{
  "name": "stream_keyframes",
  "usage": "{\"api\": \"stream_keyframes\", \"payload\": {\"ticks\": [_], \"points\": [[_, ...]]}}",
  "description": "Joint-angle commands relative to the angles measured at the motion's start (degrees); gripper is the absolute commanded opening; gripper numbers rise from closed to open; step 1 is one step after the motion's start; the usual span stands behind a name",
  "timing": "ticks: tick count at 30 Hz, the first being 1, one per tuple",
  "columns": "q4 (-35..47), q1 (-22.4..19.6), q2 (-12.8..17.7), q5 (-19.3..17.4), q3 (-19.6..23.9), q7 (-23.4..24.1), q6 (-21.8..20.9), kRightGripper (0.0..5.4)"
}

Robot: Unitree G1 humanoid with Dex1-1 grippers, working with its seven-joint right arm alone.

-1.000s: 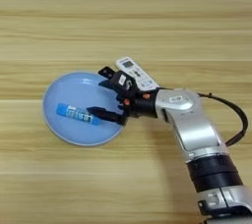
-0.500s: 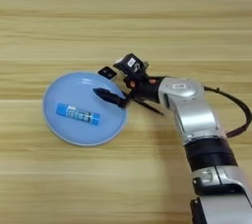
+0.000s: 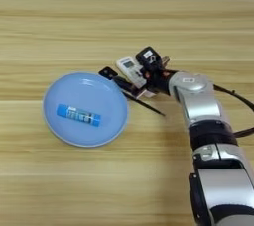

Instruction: Move the objects on the table

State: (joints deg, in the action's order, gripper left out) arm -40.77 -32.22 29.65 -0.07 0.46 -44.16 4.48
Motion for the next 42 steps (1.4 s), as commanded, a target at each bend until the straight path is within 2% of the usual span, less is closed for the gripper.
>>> {"api": "stream_keyframes", "payload": {"ticks": [1, 10, 22, 32, 42], "points": [[-2.5, -8.0, 3.7, 0.1, 2.0, 2.2, -3.3, 5.36], [-13.0, -10.8, 3.5, 2.8, 0.8, 4.2, -7.3, 5.36], [-17.0, -10.5, 3.1, 5.1, -1.0, 3.6, -9.9, 5.36], [-19.0, -10.6, 3.1, 5.5, -1.2, 3.0, -10.6, 4.16], [-19.8, -10.7, 3.0, 5.7, -1.4, 2.7, -11.2, 3.25]]}}
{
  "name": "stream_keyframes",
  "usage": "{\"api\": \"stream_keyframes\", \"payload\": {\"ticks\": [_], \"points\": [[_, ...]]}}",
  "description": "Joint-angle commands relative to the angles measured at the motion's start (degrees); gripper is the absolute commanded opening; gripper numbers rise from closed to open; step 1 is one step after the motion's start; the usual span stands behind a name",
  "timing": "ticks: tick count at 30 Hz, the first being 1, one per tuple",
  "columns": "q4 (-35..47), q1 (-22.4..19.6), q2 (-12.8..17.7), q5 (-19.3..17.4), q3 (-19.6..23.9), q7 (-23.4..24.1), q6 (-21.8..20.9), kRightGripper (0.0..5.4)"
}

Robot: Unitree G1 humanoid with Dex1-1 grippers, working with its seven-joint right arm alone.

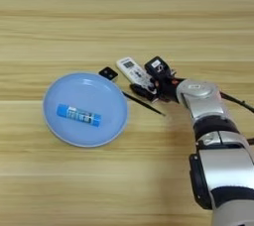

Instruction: Move the objects on the table

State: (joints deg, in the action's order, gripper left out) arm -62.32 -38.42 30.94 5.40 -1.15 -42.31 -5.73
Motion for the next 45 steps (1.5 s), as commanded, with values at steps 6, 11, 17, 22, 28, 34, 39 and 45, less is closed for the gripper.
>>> {"api": "stream_keyframes", "payload": {"ticks": [6, 11, 17, 22, 28, 34, 39, 45], "points": [[1.5, -4.6, 1.6, 0.2, 0.1, 0.8, -1.1, 2.91], [1.5, -4.5, 1.6, 0.1, 0.1, 0.6, -1.2, 2.91], [2.4, -4.8, 1.4, -1.0, 1.1, 1.0, -1.6, 2.91], [4.1, -5.0, 1.4, -1.7, 2.1, 1.3, -2.2, 2.91], [11.3, -3.3, 0.9, -3.2, 3.0, 0.1, -2.2, 2.91], [24.8, 0.7, 0.5, -5.7, 3.5, -1.9, 1.3, 2.91], [38.0, 6.5, 0.4, -7.5, 2.3, -5.4, 6.0, 2.91], [45.7, 10.5, 0.5, -7.6, 1.4, -7.6, 9.8, 2.91]]}}
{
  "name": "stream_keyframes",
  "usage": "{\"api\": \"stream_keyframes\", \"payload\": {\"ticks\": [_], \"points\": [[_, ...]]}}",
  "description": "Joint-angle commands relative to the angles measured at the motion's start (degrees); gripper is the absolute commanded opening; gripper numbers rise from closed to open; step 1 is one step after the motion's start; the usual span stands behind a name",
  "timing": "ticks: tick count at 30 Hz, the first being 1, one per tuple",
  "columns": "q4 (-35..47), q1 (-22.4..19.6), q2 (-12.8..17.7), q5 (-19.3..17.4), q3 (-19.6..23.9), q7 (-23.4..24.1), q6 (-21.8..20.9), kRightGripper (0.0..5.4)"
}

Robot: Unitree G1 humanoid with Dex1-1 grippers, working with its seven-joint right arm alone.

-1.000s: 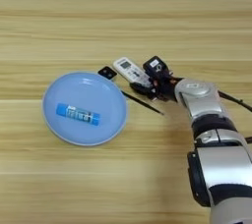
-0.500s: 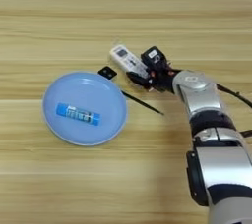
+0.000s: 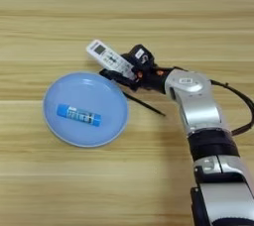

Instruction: Move the objects on the table

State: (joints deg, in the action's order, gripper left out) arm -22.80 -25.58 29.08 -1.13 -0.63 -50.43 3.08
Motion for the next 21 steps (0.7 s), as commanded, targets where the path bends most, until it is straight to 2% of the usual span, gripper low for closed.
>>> {"api": "stream_keyframes", "payload": {"ticks": [1, 7, 21], "points": [[7.2, -1.9, 2.4, -1.2, 0.6, 0.1, 1.4, 2.91], [10.5, 1.0, 3.1, -0.5, -1.0, -2.3, 2.5, 2.91], [8.5, 2.6, 4.1, 1.2, -3.9, -5.2, 1.9, 2.91]]}}
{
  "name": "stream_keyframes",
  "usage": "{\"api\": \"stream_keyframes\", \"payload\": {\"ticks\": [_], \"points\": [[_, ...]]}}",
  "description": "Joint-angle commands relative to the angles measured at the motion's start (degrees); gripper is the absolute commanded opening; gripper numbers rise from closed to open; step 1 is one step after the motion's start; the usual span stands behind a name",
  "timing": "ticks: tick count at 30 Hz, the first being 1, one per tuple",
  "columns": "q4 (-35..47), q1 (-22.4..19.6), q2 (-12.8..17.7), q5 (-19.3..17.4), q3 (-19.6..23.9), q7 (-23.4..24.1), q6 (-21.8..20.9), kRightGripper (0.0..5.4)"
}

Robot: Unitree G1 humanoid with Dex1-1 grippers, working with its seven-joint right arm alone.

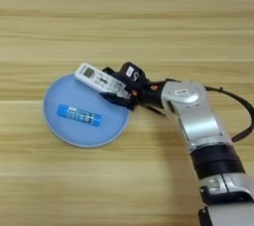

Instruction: Move the objects on the table

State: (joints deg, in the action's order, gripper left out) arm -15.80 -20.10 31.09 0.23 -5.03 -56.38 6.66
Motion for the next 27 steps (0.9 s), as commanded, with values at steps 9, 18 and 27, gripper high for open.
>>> {"api": "stream_keyframes", "payload": {"ticks": [9, 18, 27], "points": [[1.3, -2.2, 2.6, 0.2, -0.5, -0.8, -2.4, 2.91], [0.3, -1.8, 2.5, 0.6, -1.0, -0.9, -2.8, 3.43], [-1.0, -2.2, 2.1, 0.7, -0.6, -0.6, -3.3, 4.44]]}}
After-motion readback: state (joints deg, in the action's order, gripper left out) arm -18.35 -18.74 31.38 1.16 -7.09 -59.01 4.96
